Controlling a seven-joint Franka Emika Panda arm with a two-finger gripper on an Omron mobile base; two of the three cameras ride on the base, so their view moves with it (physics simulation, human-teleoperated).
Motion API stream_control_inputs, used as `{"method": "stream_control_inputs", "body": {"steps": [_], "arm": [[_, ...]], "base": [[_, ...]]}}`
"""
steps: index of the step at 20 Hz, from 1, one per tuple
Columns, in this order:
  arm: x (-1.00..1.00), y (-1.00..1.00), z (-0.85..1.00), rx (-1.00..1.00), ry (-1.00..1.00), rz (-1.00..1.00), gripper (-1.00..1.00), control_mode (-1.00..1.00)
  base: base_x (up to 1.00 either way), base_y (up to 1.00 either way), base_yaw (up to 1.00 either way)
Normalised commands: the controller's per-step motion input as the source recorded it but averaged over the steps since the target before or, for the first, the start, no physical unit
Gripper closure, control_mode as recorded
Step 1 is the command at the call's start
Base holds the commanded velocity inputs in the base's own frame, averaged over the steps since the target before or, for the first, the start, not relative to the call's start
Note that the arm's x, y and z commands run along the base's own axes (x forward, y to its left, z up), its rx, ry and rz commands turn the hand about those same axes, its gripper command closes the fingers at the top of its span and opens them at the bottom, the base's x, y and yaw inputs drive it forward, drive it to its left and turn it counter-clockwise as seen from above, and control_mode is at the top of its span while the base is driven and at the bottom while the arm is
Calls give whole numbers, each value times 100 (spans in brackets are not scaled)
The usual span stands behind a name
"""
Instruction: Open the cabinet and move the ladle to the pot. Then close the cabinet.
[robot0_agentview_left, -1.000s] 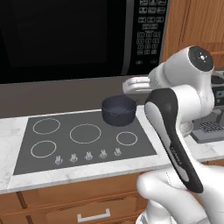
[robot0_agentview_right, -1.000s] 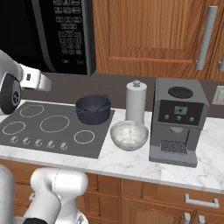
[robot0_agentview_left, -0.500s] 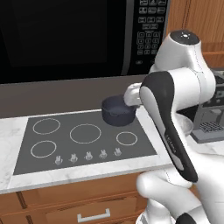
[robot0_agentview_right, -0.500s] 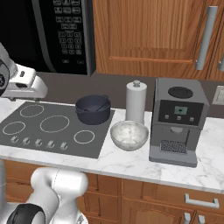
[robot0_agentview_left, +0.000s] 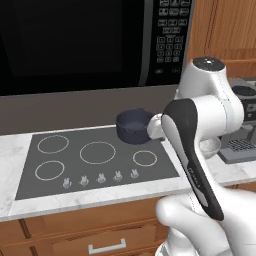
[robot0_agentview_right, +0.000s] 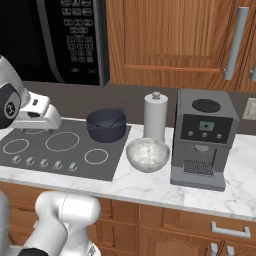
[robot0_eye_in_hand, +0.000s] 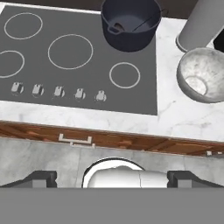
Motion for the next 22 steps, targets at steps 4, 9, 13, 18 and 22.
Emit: {"method": "stream_control_inputs", "body": {"steps": [4, 9, 13, 18, 22], "arm": [[-11, -12, -7, 0, 0, 0, -100, -100], [-30, -11, -1, 0, 0, 0, -100, 100], [0, 0, 0, 0, 0, 0, -100, 100], [0, 0, 0, 0, 0, 0, -100, 100], [0, 0, 0, 0, 0, 0, -100, 100]], "base": [[0, 0, 0], [-20, 0, 0], [-100, 0, 0], [-100, 40, -3], [-100, 100, 0]]}}
